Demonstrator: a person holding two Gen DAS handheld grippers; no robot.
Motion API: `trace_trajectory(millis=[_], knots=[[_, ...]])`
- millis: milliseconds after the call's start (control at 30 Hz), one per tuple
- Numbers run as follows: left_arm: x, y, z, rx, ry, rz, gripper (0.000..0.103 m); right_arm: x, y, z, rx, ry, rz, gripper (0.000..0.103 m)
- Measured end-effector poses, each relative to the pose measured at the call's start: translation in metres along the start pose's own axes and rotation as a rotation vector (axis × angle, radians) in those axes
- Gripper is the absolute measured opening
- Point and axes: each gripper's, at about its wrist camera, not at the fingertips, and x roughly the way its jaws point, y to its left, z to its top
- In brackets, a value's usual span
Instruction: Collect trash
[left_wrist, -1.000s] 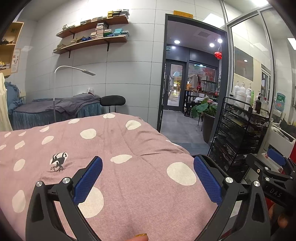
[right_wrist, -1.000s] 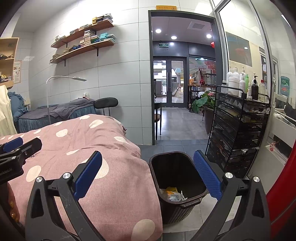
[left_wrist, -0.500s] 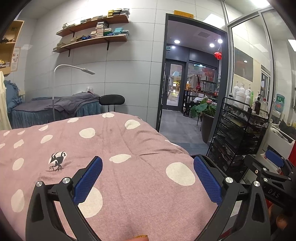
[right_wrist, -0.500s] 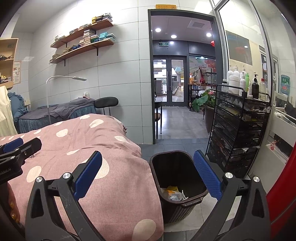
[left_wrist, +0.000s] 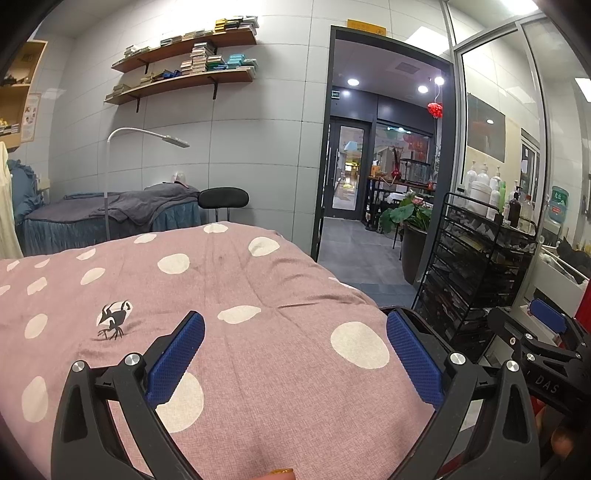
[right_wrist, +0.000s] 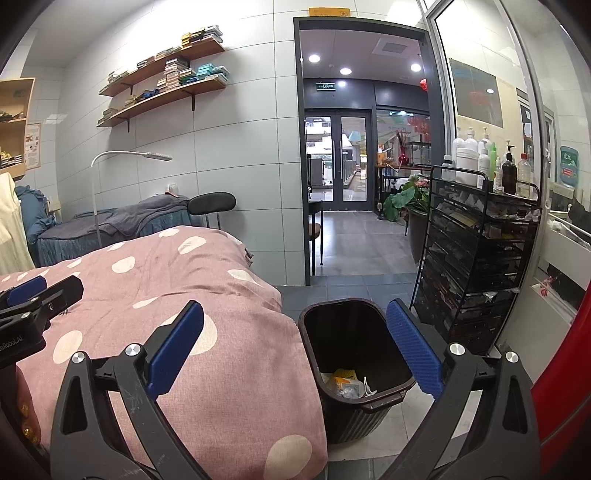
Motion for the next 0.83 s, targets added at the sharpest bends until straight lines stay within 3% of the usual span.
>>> trace_trajectory(millis=[567, 833], knots=[[-0.0027, -0.0057, -0.0017, 0.003, -0.023, 0.001, 0.097, -0.0003, 0.0024, -0.0021, 0.0, 0.009, -0.002, 0.097], [0.0011, -0.0075, -0.0025, -0.002, 0.004, -0.011, 0.097, 0.0001, 0.0027, -0.0031, 0.001, 0.017, -0.002, 0.097]])
